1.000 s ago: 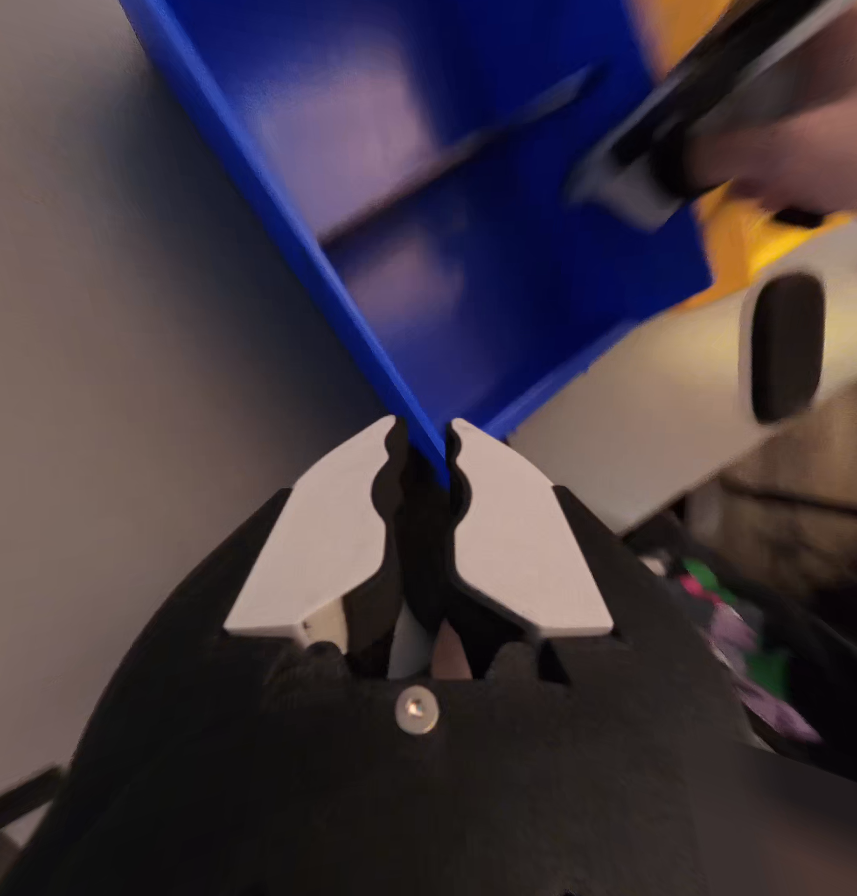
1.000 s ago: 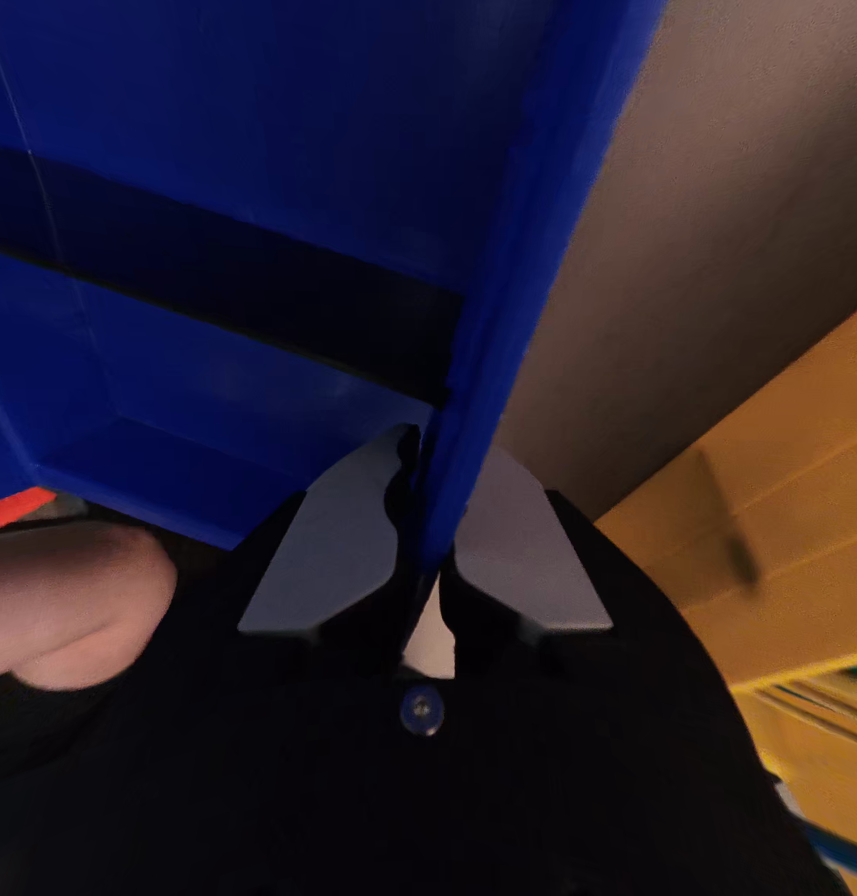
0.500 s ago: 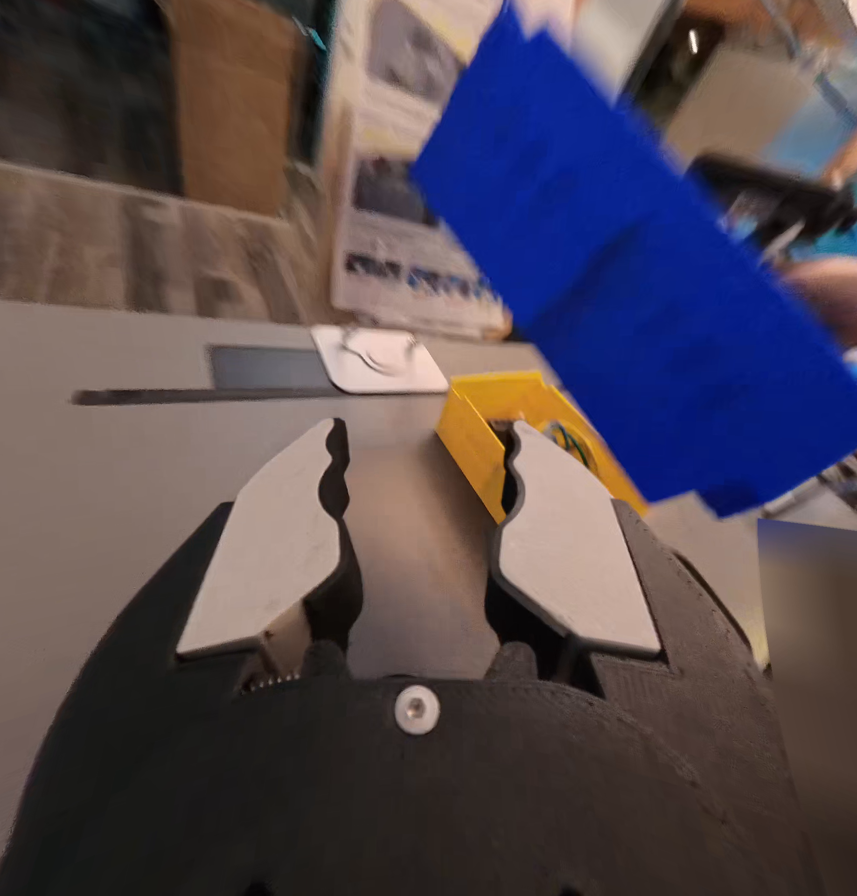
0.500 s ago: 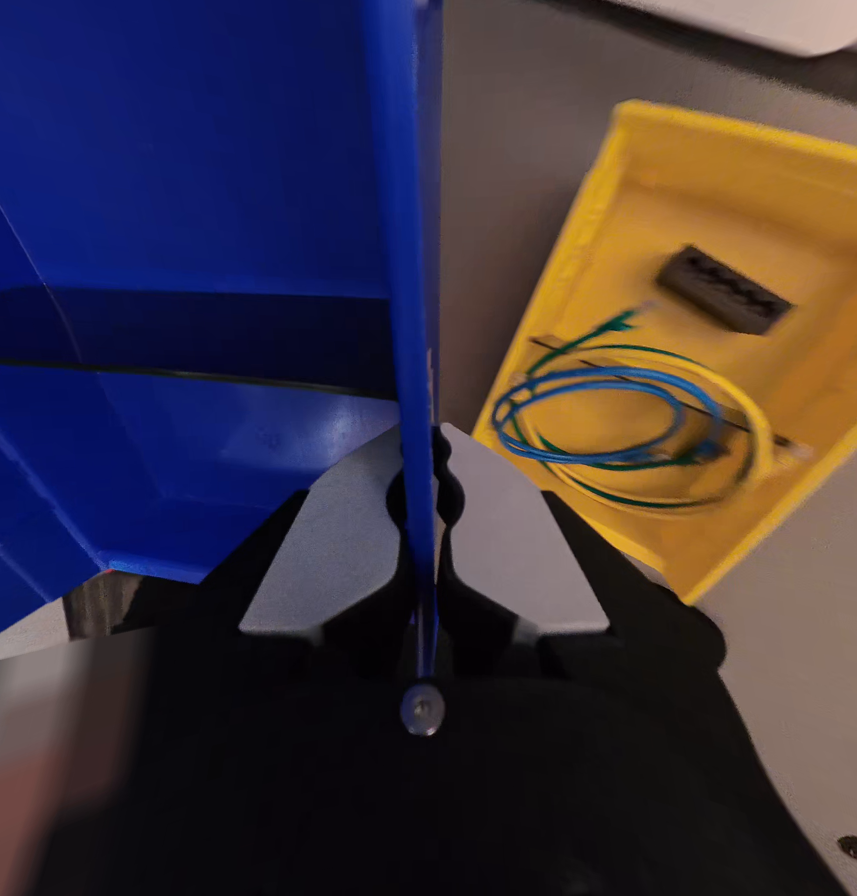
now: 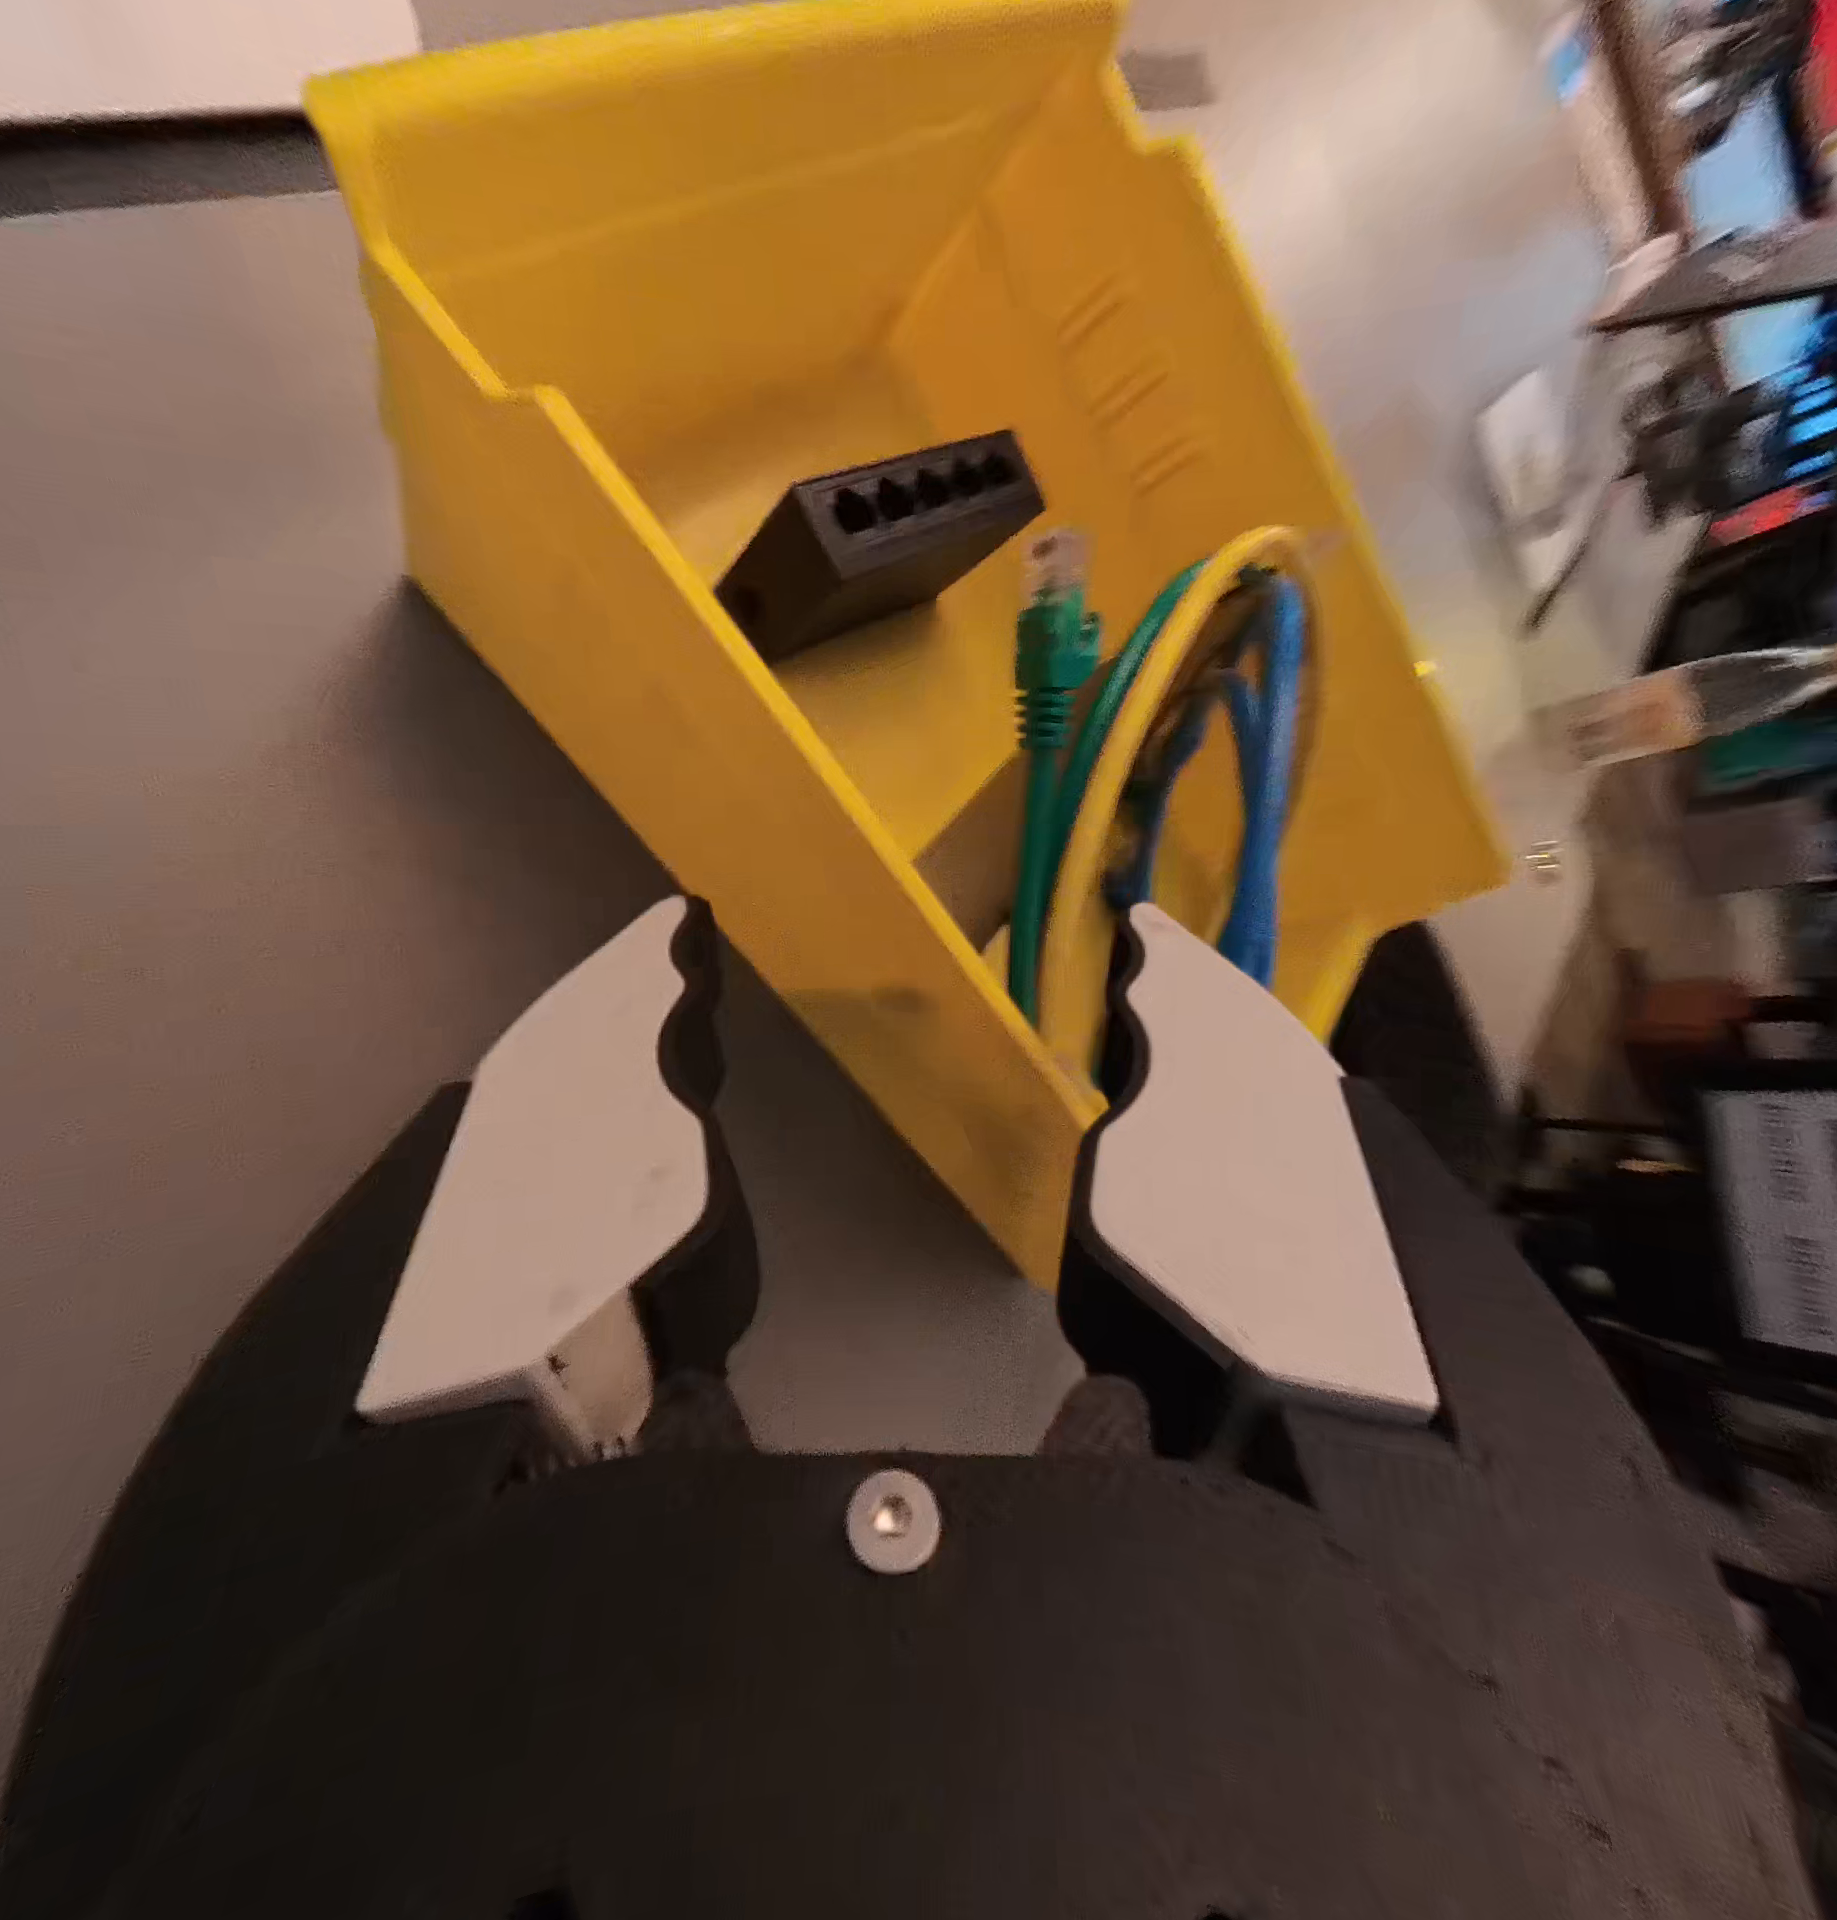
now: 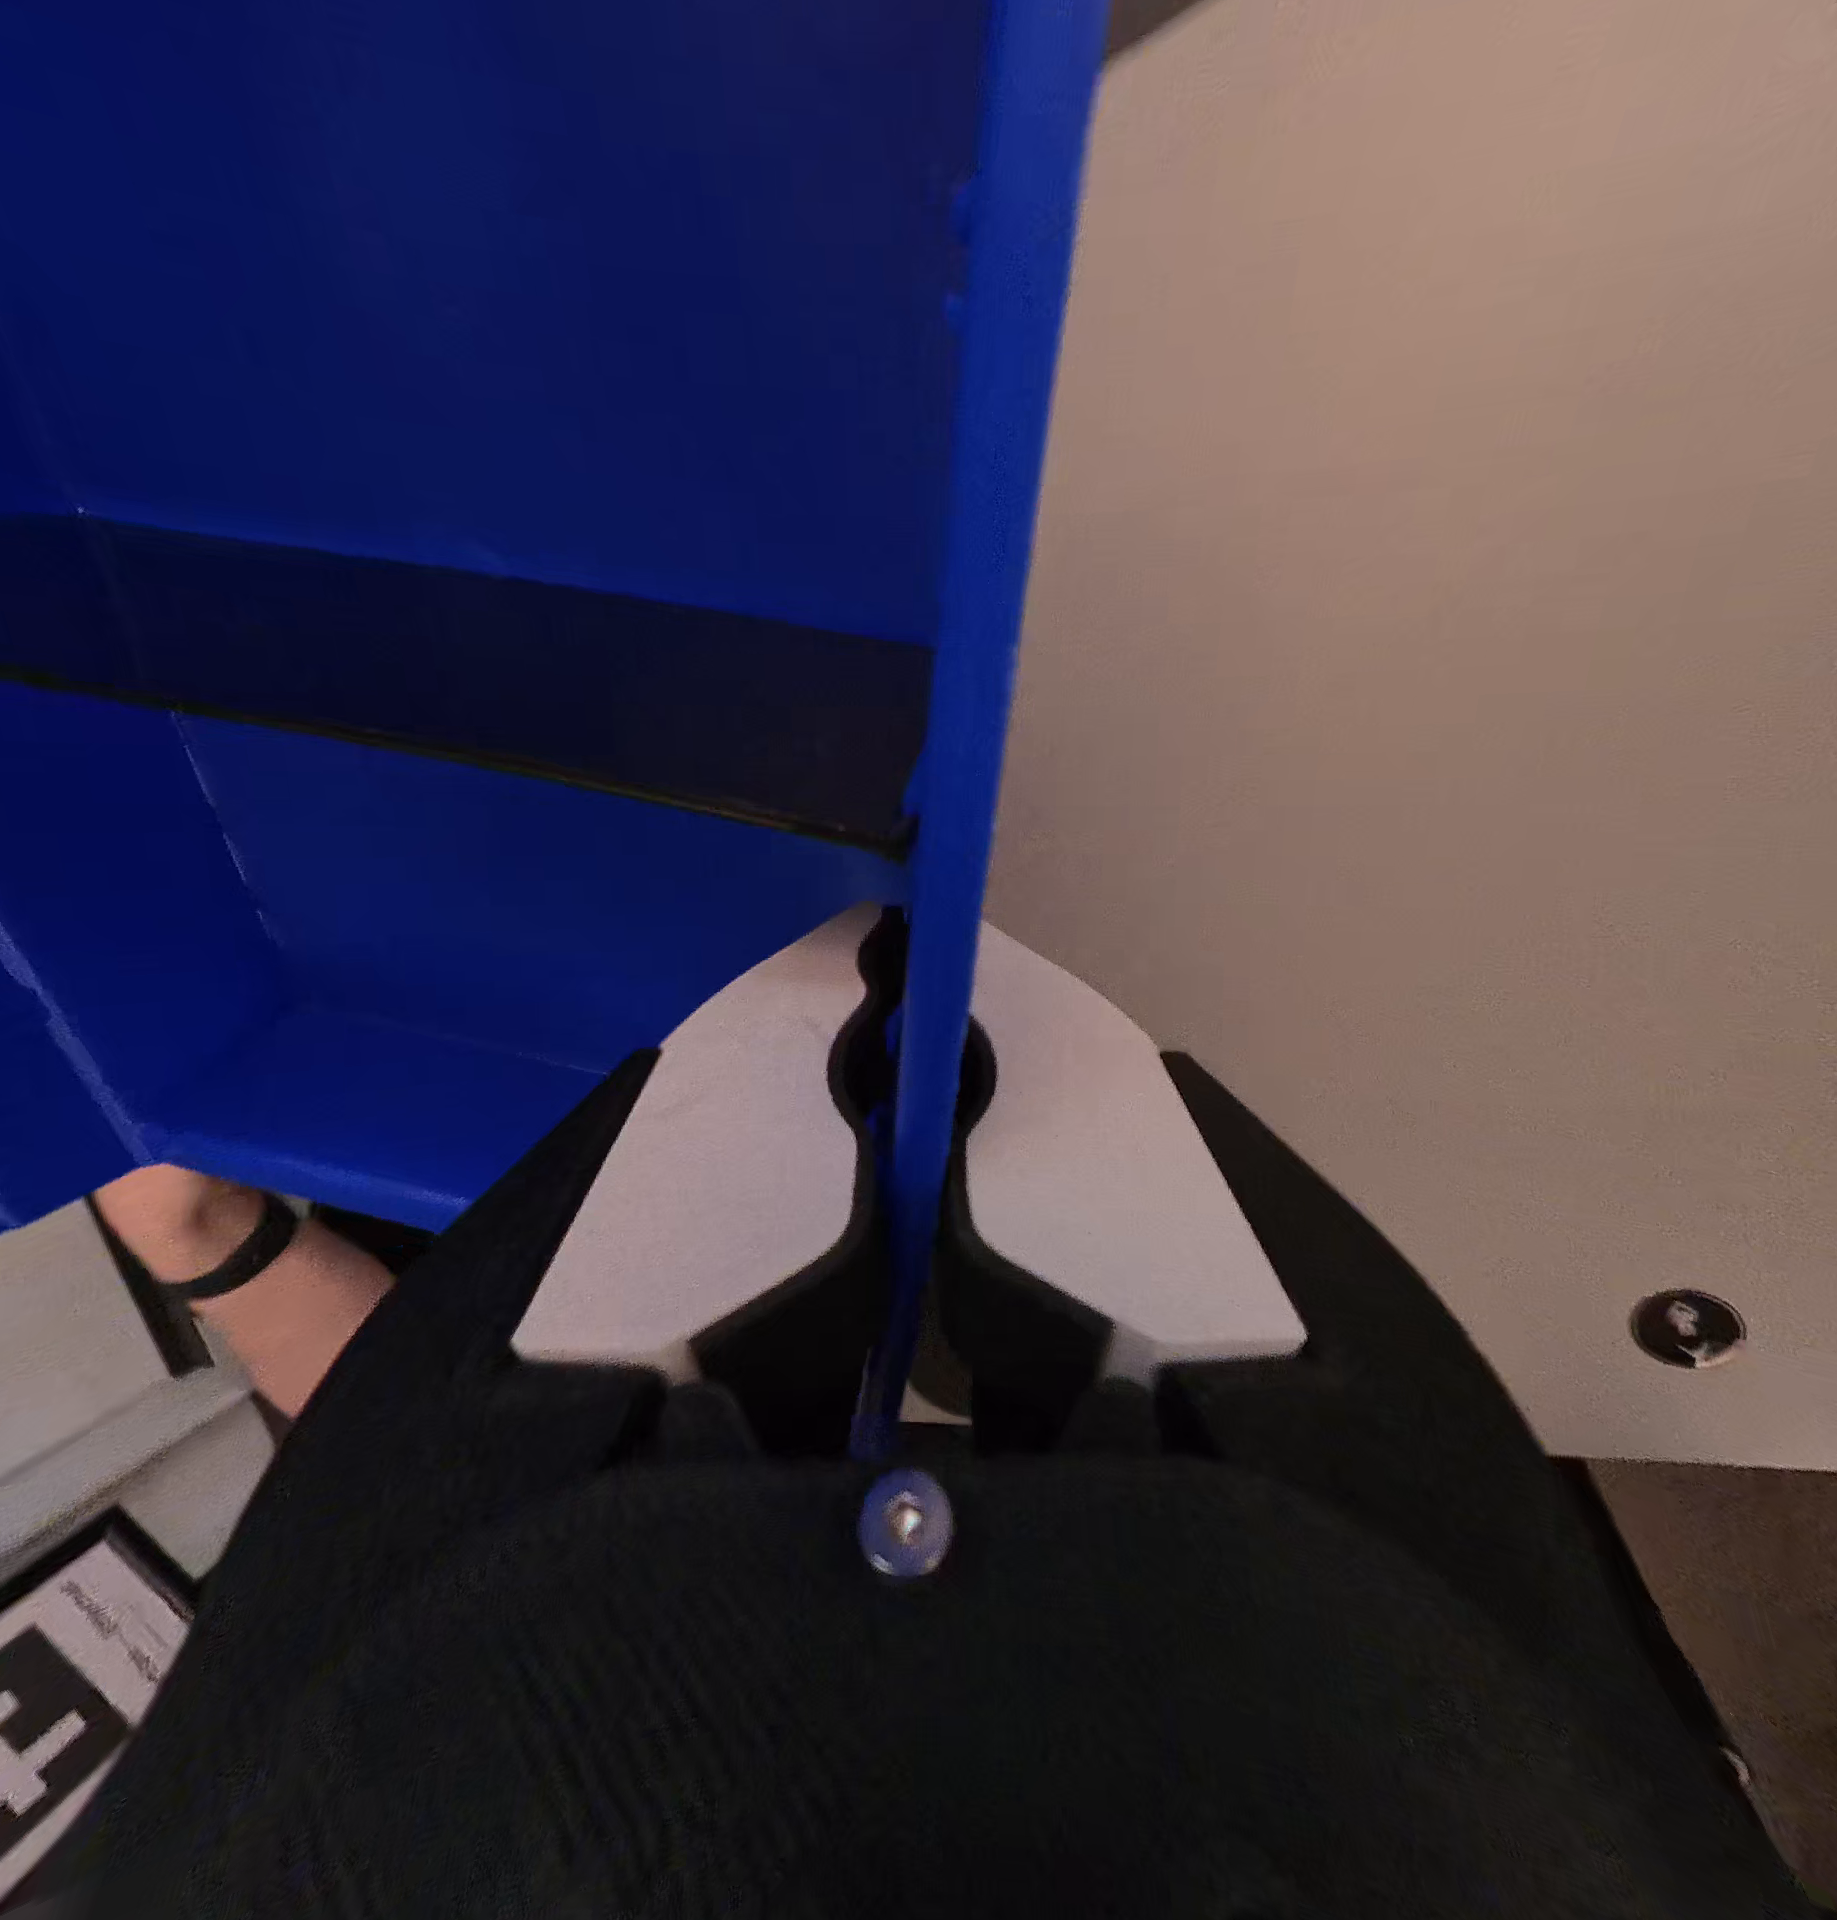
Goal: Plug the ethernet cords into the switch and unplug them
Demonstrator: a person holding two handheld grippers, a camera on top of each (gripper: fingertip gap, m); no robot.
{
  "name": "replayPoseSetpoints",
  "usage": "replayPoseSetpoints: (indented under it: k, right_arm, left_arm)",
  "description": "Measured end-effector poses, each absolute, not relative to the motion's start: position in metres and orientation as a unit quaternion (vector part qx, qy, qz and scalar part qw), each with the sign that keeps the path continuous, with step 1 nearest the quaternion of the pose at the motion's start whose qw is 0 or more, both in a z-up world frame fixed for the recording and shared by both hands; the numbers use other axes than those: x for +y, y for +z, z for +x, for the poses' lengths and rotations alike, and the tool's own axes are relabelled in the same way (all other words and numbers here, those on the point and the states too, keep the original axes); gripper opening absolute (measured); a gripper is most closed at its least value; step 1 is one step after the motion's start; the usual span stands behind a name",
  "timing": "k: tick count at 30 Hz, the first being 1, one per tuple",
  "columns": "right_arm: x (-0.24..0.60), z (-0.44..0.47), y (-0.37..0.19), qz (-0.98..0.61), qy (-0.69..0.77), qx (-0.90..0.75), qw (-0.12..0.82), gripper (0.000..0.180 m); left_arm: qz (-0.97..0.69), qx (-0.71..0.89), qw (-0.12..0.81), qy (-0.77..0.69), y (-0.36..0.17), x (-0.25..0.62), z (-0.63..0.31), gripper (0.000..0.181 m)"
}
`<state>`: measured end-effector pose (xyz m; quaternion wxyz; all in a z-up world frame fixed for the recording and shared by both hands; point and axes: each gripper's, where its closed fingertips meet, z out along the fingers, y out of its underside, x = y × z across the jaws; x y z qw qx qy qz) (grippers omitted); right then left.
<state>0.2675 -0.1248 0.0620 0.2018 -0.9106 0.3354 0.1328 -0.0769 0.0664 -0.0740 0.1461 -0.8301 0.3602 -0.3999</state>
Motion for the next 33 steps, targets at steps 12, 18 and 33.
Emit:
replayPoseSetpoints:
  k: [12, 18, 33]
  right_arm:
    - [-0.169, 0.280, -0.103, -0.918, 0.169, 0.353, 0.065, 0.008]
    - [-0.167, 0.267, -0.127, -0.950, 0.129, 0.285, 0.017, 0.007]
    - [-0.141, 0.265, -0.137, -0.967, 0.084, 0.240, 0.016, 0.007]
  left_arm:
    - [-0.837, 0.439, 0.176, -0.275, -0.080, 0.092, -0.133, 0.023]
    - [-0.883, 0.381, 0.183, -0.205, -0.077, 0.139, -0.246, 0.014]
    - [-0.901, 0.351, 0.222, -0.127, -0.075, 0.166, -0.414, 0.018]
